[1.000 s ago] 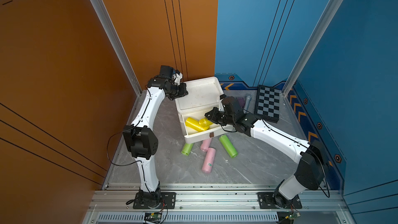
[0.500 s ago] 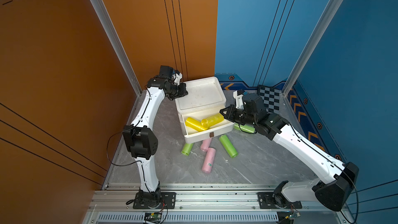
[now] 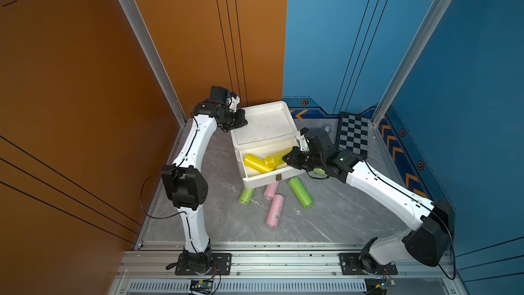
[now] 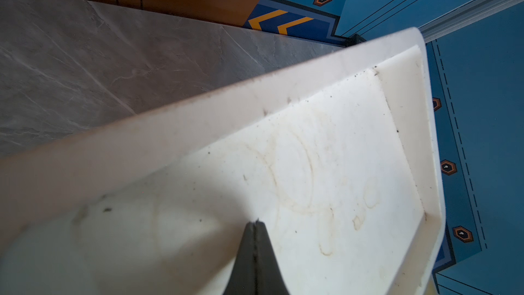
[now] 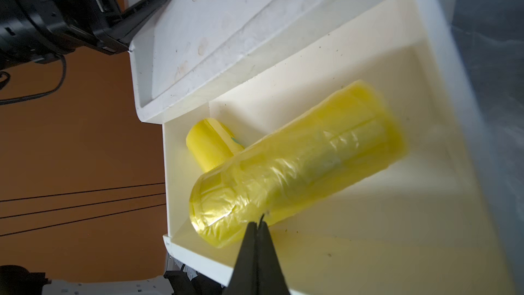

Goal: Sort the rolls of trash bags by color and place them into the drawer
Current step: Adjust the roll of trash bags in the drawer.

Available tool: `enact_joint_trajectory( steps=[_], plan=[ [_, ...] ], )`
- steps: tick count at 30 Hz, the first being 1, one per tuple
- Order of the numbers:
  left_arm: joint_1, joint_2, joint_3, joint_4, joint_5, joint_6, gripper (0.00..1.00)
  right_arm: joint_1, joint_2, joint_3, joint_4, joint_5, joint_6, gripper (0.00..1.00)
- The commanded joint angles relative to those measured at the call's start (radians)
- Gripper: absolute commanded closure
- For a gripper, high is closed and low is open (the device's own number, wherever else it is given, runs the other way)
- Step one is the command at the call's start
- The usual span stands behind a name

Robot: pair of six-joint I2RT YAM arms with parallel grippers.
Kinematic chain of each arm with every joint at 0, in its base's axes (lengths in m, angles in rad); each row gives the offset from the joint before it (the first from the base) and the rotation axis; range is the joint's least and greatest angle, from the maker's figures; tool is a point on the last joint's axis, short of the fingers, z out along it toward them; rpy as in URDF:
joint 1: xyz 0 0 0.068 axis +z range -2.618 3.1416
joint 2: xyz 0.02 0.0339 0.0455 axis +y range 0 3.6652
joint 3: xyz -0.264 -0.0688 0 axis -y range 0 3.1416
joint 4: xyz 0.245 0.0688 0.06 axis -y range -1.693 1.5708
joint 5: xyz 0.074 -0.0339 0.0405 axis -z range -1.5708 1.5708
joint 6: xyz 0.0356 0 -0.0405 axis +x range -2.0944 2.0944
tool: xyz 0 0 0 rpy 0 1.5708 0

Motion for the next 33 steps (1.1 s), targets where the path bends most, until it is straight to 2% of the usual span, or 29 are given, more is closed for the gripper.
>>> enact_joint_trajectory(
  steps=[1, 11, 18, 25, 26, 33],
  plan=[
    [0.007, 0.069, -0.074, -0.209, -0.060, 0.003, 1.00, 0.003, 0.033, 0.020, -0.005, -0.020, 0.007, 1.00],
    [0.009, 0.070, -0.077, -0.209, -0.056, 0.009, 1.00, 0.000, 0.135, 0.125, 0.022, -0.023, 0.007, 1.00],
    [0.018, 0.067, -0.081, -0.208, -0.053, 0.012, 1.00, -0.013, 0.076, 0.139, 0.023, -0.012, -0.004, 1.00],
    [0.016, 0.069, -0.079, -0.209, -0.050, 0.010, 1.00, 0.004, -0.048, 0.053, -0.026, 0.020, -0.072, 1.00],
    [0.017, 0.069, -0.078, -0.209, -0.050, 0.010, 1.00, 0.042, -0.065, 0.031, -0.044, 0.037, -0.088, 1.00],
    [0.013, 0.077, -0.076, -0.209, -0.053, 0.006, 1.00, 0.139, -0.131, -0.131, -0.061, 0.160, -0.130, 1.00]
  ],
)
